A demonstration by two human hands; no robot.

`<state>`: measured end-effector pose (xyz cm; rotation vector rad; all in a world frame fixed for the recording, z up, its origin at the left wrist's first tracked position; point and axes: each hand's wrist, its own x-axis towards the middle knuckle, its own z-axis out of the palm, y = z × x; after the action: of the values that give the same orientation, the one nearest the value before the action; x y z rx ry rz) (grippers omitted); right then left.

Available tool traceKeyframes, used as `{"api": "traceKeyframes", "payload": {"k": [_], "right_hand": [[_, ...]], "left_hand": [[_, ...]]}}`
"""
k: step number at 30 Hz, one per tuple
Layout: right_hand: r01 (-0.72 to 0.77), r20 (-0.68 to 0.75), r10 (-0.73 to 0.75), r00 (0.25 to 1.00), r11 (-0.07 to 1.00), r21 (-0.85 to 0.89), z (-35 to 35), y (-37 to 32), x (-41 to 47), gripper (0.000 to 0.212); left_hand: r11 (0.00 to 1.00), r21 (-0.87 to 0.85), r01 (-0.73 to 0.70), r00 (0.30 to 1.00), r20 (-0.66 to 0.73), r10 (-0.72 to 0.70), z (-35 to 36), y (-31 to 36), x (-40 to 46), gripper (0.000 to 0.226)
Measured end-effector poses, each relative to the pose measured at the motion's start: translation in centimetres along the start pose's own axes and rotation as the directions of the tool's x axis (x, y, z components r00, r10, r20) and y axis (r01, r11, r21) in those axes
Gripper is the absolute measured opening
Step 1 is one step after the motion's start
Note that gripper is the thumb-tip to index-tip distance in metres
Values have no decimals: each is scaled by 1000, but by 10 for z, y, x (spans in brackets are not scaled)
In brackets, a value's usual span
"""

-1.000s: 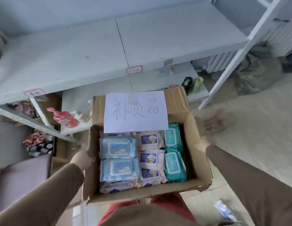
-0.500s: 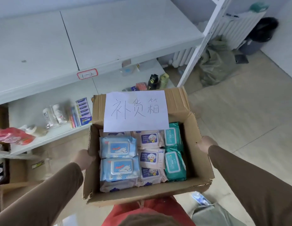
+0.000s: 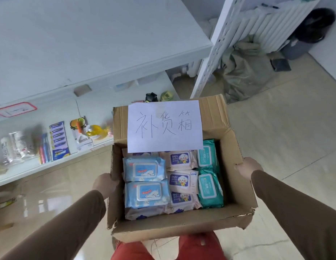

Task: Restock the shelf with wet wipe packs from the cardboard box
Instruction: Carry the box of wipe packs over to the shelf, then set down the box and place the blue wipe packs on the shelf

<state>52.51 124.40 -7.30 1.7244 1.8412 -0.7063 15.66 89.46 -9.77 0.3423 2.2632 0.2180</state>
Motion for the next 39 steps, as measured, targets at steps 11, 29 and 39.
{"api": "traceKeyframes", "payload": {"k": [11,29,39], "right_hand": [[49,-47,-49,998,999,-1,-62,10,254,40],[76,-9,-77,997,995,-63,-14,-18,436,33],[24,-53,-19,998,995,95,-15,-35,438,56]], "left_hand": [[975,-148,167,985,-29,-173,139,152,100,18],[969,-107,224,971,-61,-232,233,198,242,18],[966,-132,224,971,-52,-232,239,198,247,21]]}}
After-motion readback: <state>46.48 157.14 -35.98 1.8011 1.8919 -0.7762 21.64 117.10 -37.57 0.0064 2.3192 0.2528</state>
